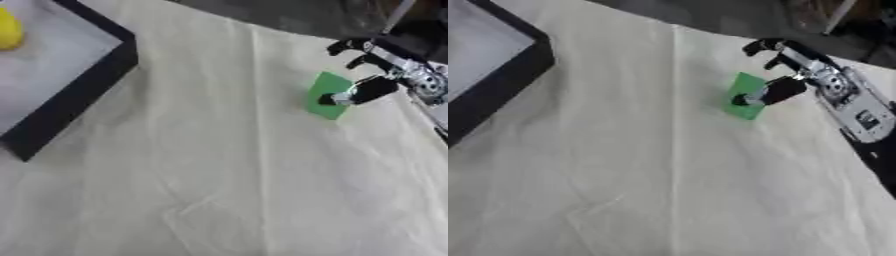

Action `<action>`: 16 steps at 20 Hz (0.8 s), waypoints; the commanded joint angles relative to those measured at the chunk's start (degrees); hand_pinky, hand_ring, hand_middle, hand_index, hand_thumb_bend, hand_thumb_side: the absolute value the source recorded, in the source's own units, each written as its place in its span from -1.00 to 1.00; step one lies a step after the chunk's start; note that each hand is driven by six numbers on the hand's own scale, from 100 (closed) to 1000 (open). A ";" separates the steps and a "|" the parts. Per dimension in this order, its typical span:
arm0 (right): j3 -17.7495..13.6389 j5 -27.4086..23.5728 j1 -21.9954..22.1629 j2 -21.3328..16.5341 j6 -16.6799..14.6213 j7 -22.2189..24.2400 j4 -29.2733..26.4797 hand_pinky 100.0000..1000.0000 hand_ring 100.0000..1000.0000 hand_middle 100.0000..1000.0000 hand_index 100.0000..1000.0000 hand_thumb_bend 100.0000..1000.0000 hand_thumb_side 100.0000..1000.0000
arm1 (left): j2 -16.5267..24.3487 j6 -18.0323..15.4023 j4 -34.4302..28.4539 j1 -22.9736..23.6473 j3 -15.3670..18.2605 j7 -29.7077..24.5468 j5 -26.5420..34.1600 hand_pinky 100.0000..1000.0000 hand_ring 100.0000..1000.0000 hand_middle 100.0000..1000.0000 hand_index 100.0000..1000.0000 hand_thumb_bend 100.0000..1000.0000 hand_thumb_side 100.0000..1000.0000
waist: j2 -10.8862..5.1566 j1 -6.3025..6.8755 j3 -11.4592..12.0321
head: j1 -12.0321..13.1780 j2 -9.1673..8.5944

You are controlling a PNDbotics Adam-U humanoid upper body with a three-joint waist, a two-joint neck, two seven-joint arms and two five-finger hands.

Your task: Pick up the objects with one hand, pass them to the other hand, and then place them into the box on the other side of the table.

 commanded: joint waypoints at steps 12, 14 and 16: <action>-1.65 3.90 0.78 -1.91 -0.02 -0.29 1.38 0.64 0.99 0.58 0.73 0.30 -0.61 | 0.25 -0.37 -0.97 -0.46 0.26 -0.34 -0.81 0.90 0.22 0.14 0.28 -1.00 0.26 | -0.25 0.22 0.87 | -0.69 -1.48; -1.69 4.14 1.09 -1.72 0.02 0.57 1.96 0.68 1.00 0.60 0.74 0.30 -0.58 | 0.18 -0.41 -0.97 -0.49 0.23 -0.43 -0.89 0.90 0.21 0.14 0.28 -1.00 0.26 | -0.02 0.10 1.09 | -0.90 -1.56; -1.90 4.38 1.28 -1.61 -0.09 1.46 2.47 0.69 1.00 0.60 0.75 0.29 -0.56 | 0.13 -0.44 -0.97 -0.46 0.24 -0.53 -1.01 0.90 0.18 0.14 0.28 -1.00 0.26 | 0.13 0.02 1.22 | -0.98 -1.63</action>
